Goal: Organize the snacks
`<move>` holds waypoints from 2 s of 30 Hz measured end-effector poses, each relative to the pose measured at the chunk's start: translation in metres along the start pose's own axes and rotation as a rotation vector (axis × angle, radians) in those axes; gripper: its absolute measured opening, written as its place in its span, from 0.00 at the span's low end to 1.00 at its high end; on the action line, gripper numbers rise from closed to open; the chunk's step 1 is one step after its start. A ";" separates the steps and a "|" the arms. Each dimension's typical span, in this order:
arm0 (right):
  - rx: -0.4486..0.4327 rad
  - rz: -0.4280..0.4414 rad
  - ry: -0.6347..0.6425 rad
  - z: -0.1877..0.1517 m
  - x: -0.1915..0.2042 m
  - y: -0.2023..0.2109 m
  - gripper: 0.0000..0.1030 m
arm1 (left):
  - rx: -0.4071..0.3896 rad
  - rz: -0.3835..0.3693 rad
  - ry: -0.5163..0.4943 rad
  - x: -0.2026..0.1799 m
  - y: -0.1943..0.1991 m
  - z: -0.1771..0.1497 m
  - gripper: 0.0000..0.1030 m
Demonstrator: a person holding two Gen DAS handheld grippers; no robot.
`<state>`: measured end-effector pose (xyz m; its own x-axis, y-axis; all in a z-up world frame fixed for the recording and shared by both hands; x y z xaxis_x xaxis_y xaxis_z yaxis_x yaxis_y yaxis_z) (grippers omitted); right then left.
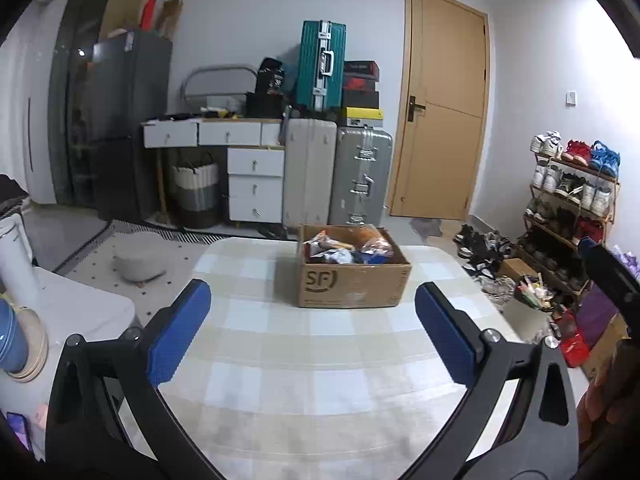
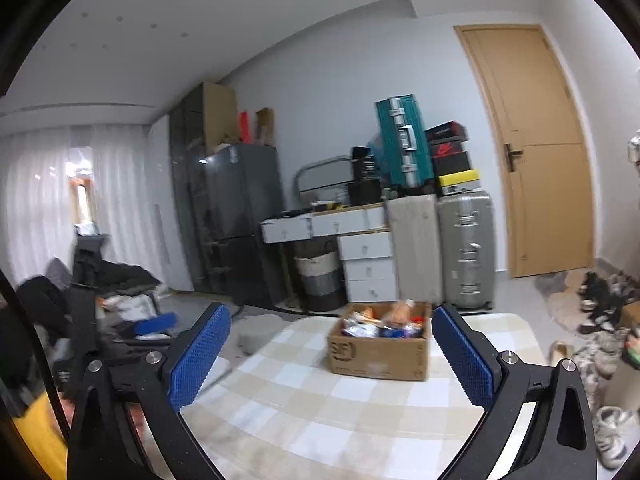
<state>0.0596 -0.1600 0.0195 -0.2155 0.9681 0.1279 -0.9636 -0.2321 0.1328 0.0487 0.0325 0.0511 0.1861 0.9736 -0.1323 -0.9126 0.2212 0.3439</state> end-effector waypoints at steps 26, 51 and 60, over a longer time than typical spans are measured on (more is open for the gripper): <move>0.047 -0.187 0.037 -0.140 -0.058 -0.093 0.99 | -0.068 0.117 -0.101 0.034 -0.130 -0.121 0.99; 0.102 -0.166 0.066 -0.151 -0.049 -0.107 0.99 | -0.037 0.116 -0.076 0.043 -0.149 -0.125 0.99; 0.097 -0.170 0.071 -0.152 -0.048 -0.105 0.99 | -0.058 0.097 -0.066 0.046 -0.142 -0.126 0.99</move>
<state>0.1473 -0.1680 -0.1497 -0.0647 0.9975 0.0266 -0.9681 -0.0692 0.2409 0.1413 0.0389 -0.1211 0.1180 0.9923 -0.0384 -0.9466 0.1241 0.2976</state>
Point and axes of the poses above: each gripper's, at about its wrist camera, not at the fingertips, and y roughly against the way its jaws point, x to its left, z to its top, the point moved 2 cm from there along -y, roughly the way its jaws point, and after that the axes turned 9 degrees about -z, right-handed, at the moved point
